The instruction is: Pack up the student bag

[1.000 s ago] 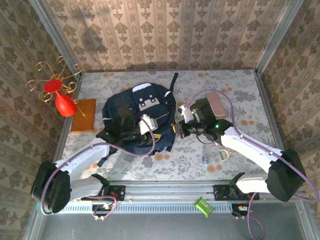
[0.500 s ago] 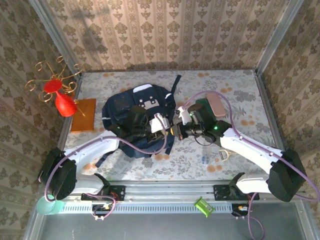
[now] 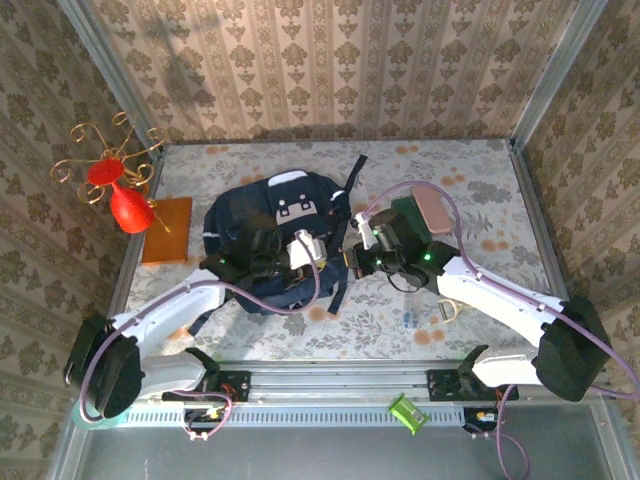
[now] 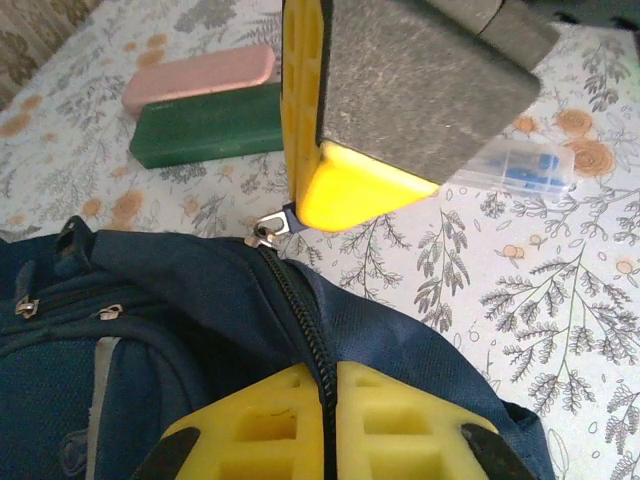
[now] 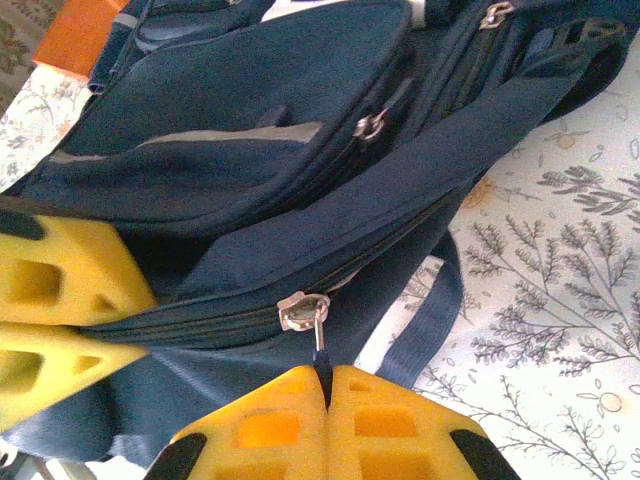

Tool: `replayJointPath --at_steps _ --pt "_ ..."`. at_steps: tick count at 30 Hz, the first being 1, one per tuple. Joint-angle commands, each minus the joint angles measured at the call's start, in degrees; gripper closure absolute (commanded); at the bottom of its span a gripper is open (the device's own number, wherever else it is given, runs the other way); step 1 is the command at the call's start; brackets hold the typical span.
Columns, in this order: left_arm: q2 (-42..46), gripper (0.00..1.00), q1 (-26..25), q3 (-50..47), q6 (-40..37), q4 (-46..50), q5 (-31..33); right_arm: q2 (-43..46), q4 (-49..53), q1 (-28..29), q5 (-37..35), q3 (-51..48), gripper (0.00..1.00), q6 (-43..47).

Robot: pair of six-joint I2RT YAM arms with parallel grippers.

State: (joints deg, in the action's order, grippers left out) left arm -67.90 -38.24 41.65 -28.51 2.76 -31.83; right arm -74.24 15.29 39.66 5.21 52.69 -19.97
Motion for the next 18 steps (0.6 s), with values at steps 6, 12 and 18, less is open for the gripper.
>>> replayJointPath --at_steps 6,12,18 --pt "7.01 1.0 5.98 -3.84 2.08 -9.46 -13.02 -2.42 6.12 -1.9 -18.08 2.18 1.0 -0.38" --pt "8.79 1.0 9.07 -3.95 5.22 -14.81 -16.78 -2.23 6.5 -4.9 -19.01 3.62 1.0 0.02" --pt "10.69 1.0 11.51 -2.21 8.78 -19.25 -17.51 0.06 8.17 -7.32 -19.23 5.53 1.0 1.32"
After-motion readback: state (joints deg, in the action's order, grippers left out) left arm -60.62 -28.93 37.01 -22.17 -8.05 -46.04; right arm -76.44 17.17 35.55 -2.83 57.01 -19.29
